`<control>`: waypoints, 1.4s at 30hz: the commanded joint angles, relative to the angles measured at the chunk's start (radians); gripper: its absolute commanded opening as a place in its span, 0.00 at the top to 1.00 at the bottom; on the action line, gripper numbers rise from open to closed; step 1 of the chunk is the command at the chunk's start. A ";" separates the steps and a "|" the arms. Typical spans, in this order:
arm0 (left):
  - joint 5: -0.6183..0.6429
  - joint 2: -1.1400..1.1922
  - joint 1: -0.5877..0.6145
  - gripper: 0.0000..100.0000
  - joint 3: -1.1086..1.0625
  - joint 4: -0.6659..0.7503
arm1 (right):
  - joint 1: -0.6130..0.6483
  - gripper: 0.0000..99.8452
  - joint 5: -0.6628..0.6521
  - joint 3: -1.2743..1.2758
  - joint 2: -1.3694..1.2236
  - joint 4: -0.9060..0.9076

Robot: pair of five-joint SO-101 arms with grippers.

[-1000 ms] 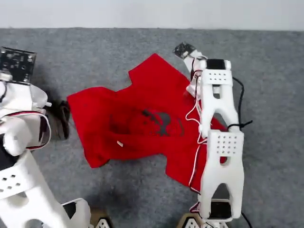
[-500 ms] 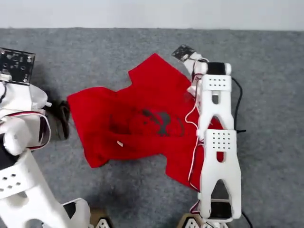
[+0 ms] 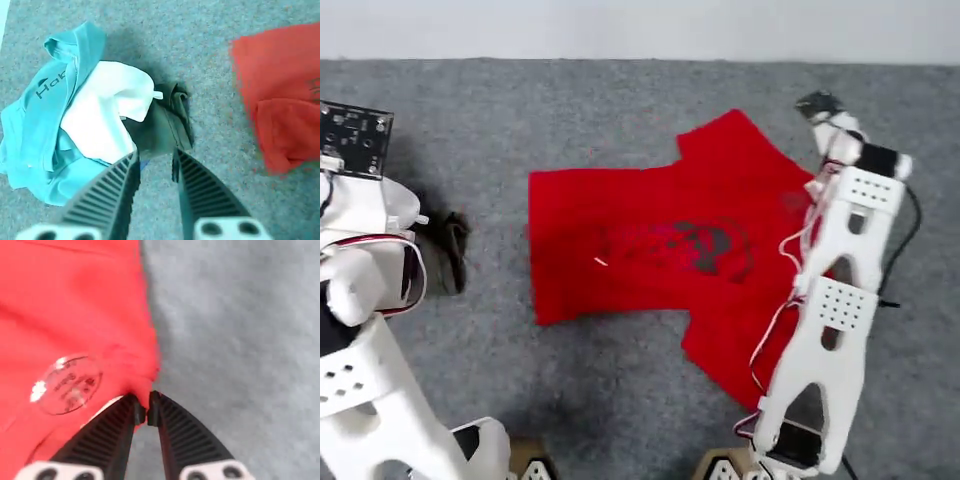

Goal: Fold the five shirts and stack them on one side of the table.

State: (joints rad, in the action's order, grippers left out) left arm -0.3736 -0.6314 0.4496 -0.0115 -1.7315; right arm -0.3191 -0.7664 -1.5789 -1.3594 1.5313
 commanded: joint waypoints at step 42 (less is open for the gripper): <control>0.032 -0.006 -0.493 0.87 -0.292 0.086 | 0.335 0.65 -0.396 2.325 1.949 0.079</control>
State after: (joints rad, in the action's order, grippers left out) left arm -0.3521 -0.6314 -0.0368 -0.3076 -1.6671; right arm -0.0414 -1.1715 0.5539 0.4281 1.6740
